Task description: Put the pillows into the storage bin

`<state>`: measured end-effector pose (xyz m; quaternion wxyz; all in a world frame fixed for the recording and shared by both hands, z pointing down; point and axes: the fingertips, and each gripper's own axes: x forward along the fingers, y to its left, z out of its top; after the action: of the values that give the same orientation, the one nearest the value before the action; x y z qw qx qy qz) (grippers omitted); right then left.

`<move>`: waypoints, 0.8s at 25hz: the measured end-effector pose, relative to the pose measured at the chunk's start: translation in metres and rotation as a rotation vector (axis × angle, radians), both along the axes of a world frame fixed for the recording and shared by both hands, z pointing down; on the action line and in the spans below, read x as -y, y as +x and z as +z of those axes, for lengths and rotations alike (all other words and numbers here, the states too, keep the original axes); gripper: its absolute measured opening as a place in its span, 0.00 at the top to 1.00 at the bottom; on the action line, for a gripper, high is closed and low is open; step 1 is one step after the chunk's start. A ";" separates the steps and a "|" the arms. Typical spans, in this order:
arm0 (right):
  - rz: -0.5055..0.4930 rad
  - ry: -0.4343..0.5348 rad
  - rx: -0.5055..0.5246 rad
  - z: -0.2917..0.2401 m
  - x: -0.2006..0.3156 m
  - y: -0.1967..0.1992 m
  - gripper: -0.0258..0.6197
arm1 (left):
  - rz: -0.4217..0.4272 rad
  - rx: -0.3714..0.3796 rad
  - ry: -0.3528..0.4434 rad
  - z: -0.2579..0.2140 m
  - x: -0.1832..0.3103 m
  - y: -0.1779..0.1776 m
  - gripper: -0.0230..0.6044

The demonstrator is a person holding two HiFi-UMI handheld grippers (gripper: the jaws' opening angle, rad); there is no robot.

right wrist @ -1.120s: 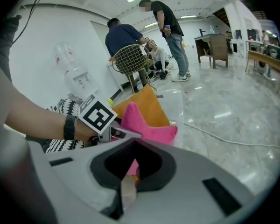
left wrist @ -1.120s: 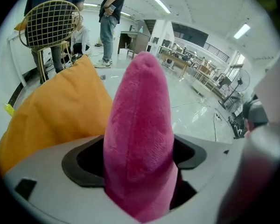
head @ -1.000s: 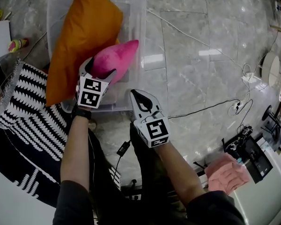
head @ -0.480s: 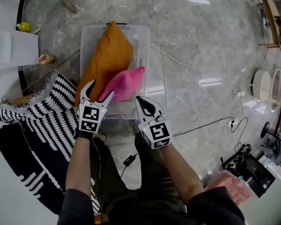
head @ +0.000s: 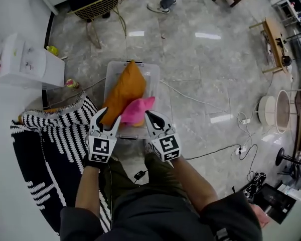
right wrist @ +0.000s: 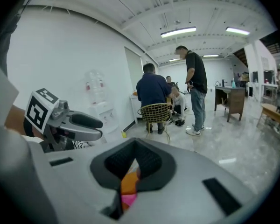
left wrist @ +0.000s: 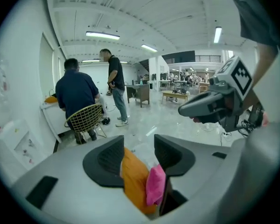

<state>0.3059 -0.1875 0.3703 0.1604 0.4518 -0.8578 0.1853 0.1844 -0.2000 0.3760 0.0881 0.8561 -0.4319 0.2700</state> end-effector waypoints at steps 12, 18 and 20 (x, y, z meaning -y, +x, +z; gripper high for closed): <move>-0.075 0.161 -0.007 -0.152 -0.033 -0.009 0.96 | -0.122 -0.067 0.181 -0.156 -0.047 -0.020 0.82; -0.071 0.182 -0.022 -0.173 -0.046 -0.006 0.96 | -0.120 -0.072 0.242 -0.189 -0.071 -0.024 0.96; -0.070 0.195 -0.022 -0.179 -0.050 -0.008 0.96 | -0.109 -0.073 0.240 -0.192 -0.083 -0.024 0.96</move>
<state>0.2982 -0.1377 0.1909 0.1315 0.4372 -0.8851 0.0903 0.1605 -0.1171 0.1842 0.0155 0.8449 -0.5035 0.1799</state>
